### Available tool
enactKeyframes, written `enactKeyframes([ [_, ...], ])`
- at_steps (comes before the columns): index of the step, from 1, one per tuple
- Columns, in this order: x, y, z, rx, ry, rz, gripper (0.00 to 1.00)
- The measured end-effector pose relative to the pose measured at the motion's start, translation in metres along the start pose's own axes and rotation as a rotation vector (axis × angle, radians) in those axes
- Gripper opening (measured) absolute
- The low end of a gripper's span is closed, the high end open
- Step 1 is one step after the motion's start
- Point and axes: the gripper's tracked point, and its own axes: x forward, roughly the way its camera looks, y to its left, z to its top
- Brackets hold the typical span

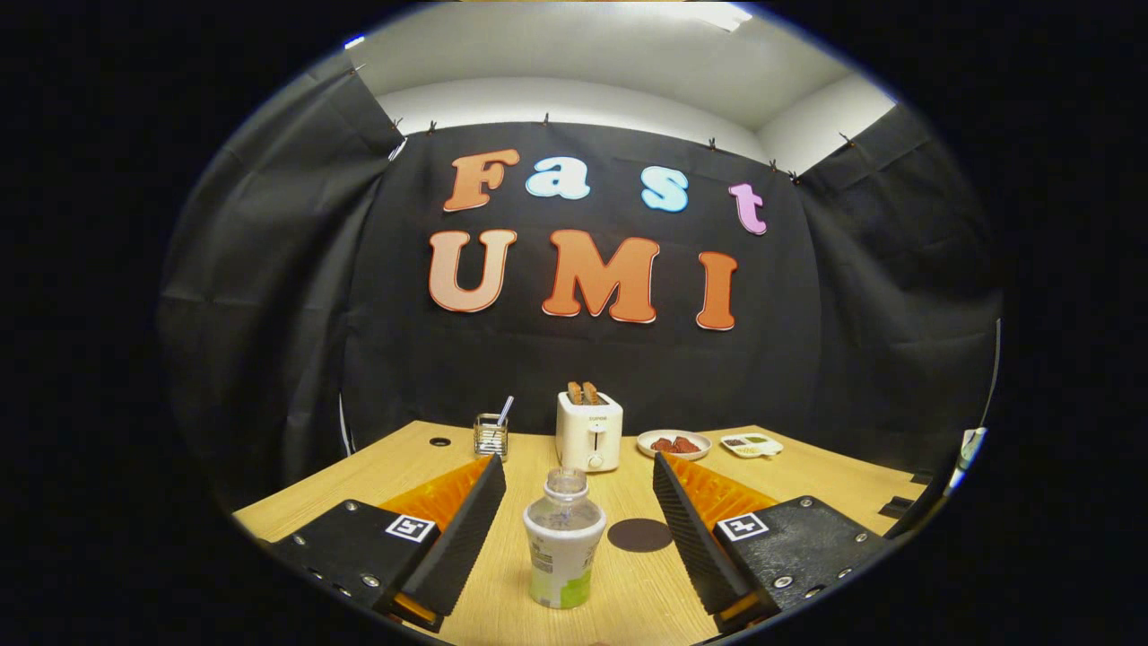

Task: Take the bottle from table, then pour the juice into the cup, finally place the bottle on the coaster

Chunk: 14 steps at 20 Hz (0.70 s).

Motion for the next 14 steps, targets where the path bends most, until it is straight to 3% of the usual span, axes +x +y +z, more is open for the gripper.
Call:
enactKeyframes([
  [6, 0.021, 0.012, -0.056, 0.074, 0.072, 0.076, 0.98],
  [14, 0.031, 0.013, -0.122, 0.046, 0.246, 0.068, 0.95],
])
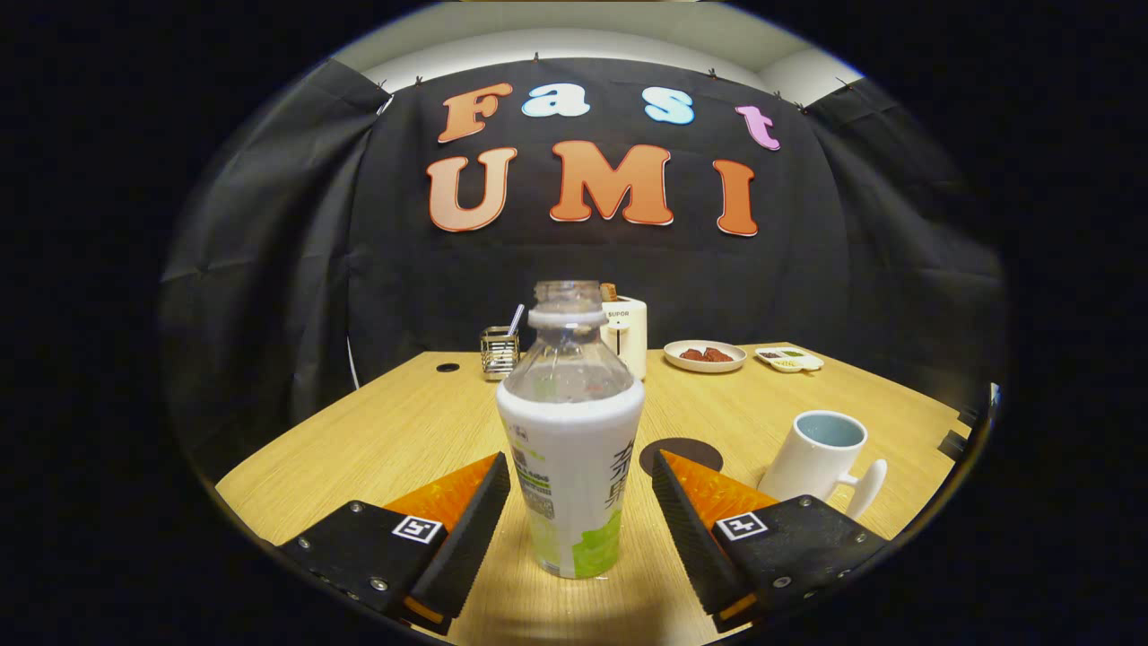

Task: Take the bottle from table, then pour the juice into the cup, finally place the bottle on the coaster

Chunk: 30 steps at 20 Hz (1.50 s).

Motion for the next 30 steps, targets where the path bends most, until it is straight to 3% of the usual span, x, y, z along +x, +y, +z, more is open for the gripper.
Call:
enactKeyframes([
  [5, 0.005, 0.005, -0.017, -0.067, 0.054, -0.012, 0.87],
  [8, 0.006, 0.001, -0.028, -0.088, 0.080, -0.044, 0.77],
  [13, 0.006, 0.010, -0.019, -0.021, 0.034, -0.026, 0.62],
  [22, 0.015, 0.015, 0.018, 0.340, -0.030, 0.104, 0.58],
  [30, 0.028, -0.006, 0.035, 0.736, -0.060, 0.134, 0.57],
])
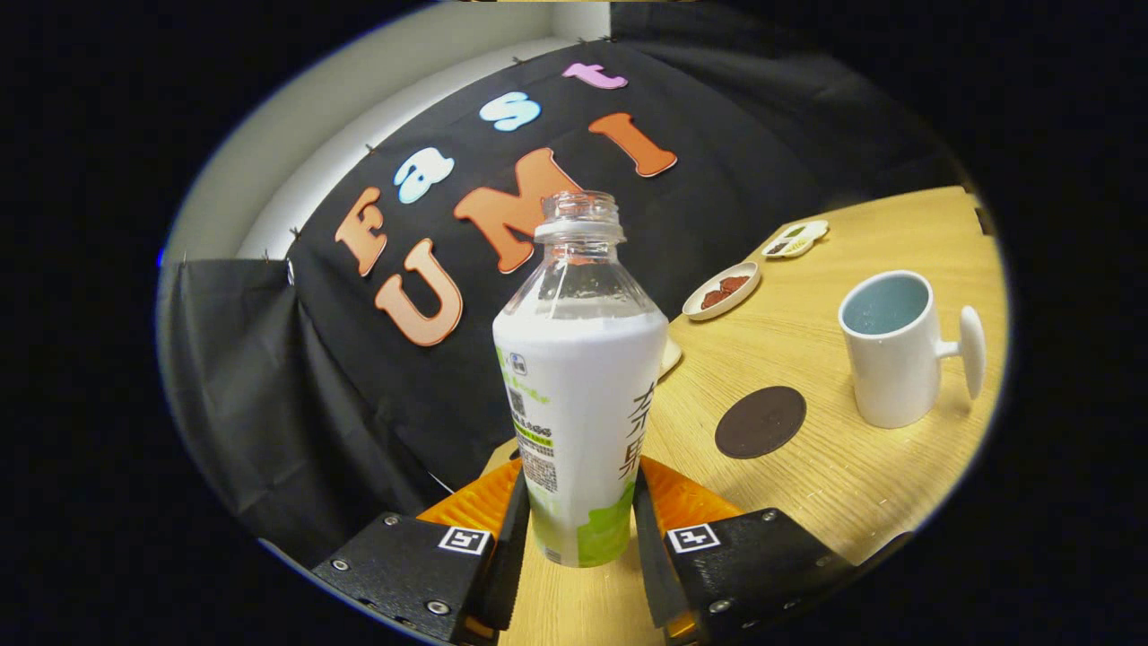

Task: Take the bottle from table, then pour the juice into the cup, finally place the bottle on the coaster

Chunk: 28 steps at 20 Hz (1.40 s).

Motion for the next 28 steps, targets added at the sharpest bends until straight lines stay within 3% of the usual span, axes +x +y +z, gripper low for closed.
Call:
enactKeyframes([
  [8, 0.014, -0.015, 0.017, 0.345, -0.030, -0.007, 0.57],
  [15, 0.017, -0.013, 0.026, 0.566, -0.051, 0.017, 0.57],
  [28, 0.024, -0.033, 0.040, 0.855, -0.087, 0.014, 0.57],
])
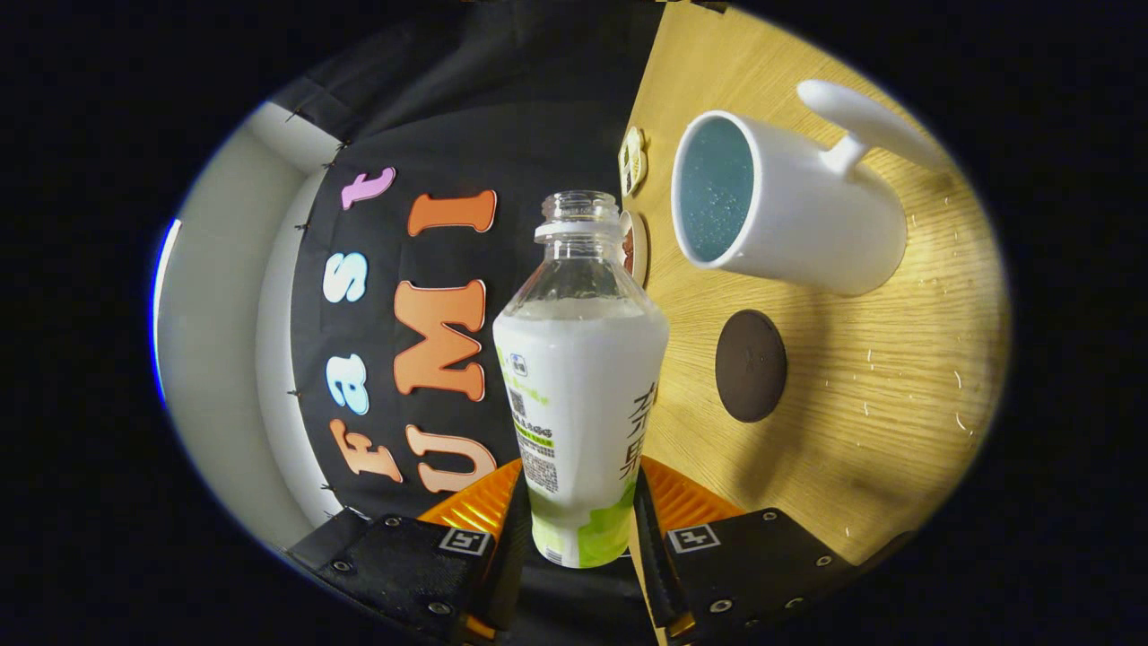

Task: Take the bottle from table, then pour the juice into the cup, finally place the bottle on the coaster

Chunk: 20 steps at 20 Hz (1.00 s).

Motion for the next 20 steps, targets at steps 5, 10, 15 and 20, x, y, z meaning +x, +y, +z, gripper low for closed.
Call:
enactKeyframes([
  [5, 0.005, 0.002, 0.004, 0.097, -0.004, 0.018, 0.57],
  [10, 0.002, 0.004, 0.009, 0.145, -0.003, 0.028, 0.57],
  [15, -0.001, 0.008, 0.014, 0.173, -0.017, 0.040, 0.57],
  [20, -0.002, 0.010, 0.017, 0.191, -0.021, 0.045, 0.57],
])
